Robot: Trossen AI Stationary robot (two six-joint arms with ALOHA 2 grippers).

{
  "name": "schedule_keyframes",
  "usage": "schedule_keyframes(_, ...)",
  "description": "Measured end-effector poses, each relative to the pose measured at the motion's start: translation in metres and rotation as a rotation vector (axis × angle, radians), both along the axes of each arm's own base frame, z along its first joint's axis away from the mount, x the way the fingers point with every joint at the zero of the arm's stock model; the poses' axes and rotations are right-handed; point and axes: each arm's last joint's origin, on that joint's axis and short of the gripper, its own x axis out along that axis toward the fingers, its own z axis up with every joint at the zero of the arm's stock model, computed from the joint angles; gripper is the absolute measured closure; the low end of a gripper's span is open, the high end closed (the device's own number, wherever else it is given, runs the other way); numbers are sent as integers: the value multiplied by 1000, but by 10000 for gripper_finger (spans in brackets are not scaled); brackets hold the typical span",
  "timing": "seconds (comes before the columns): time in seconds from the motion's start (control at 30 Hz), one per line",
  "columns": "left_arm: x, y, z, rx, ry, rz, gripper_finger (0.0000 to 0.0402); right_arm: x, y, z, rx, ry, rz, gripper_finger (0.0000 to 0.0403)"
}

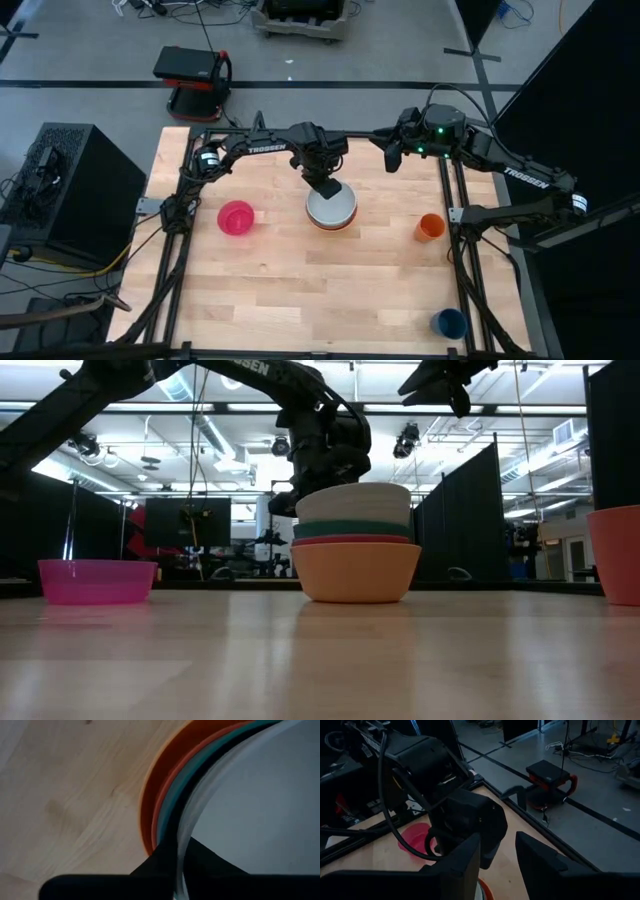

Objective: Nest bowls inside each other
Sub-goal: Stack the white bowl on top of the blue bowl

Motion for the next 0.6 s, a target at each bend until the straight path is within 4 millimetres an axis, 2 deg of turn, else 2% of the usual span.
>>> schedule_keyframes(0.6, -6, -1, 16, -9, 41, -7, 269, -1, -2, -1, 2, 16, -10, 276)
